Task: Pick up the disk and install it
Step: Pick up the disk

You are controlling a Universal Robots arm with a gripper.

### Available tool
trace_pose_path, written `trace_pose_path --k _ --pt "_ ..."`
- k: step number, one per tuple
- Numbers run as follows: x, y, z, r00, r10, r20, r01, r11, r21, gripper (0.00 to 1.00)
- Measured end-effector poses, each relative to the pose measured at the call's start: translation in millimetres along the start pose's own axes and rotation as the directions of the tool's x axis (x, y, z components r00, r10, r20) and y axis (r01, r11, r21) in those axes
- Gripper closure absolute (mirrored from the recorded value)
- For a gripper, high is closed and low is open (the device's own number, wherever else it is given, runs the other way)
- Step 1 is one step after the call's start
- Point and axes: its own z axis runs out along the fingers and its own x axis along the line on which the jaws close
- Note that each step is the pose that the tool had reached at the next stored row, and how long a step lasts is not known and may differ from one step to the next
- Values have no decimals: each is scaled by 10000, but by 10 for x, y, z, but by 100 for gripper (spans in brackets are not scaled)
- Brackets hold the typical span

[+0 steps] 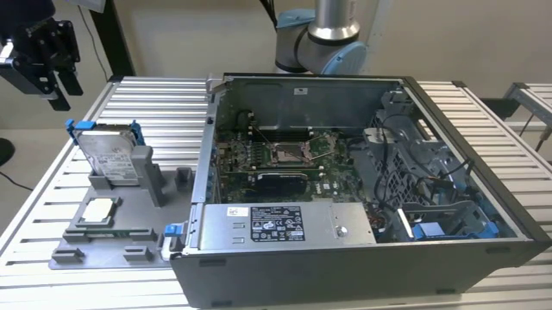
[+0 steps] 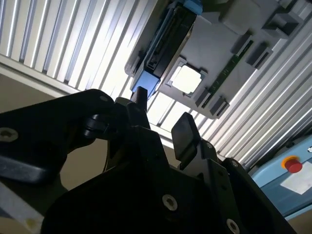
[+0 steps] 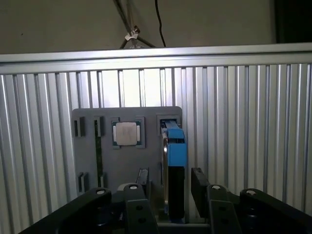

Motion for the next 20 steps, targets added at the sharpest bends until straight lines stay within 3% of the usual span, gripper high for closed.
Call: trace_pose_path --k 1,10,15,20 --pt "0 0 0 10000 0 0 0 10000 0 0" --pt "0 0 4 10000 0 1 0 10000 0 0" --pt "0 0 37 10000 1 -4 -1 10000 -85 0" --pt "1 1 49 10000 1 -6 -1 10000 -90 0"
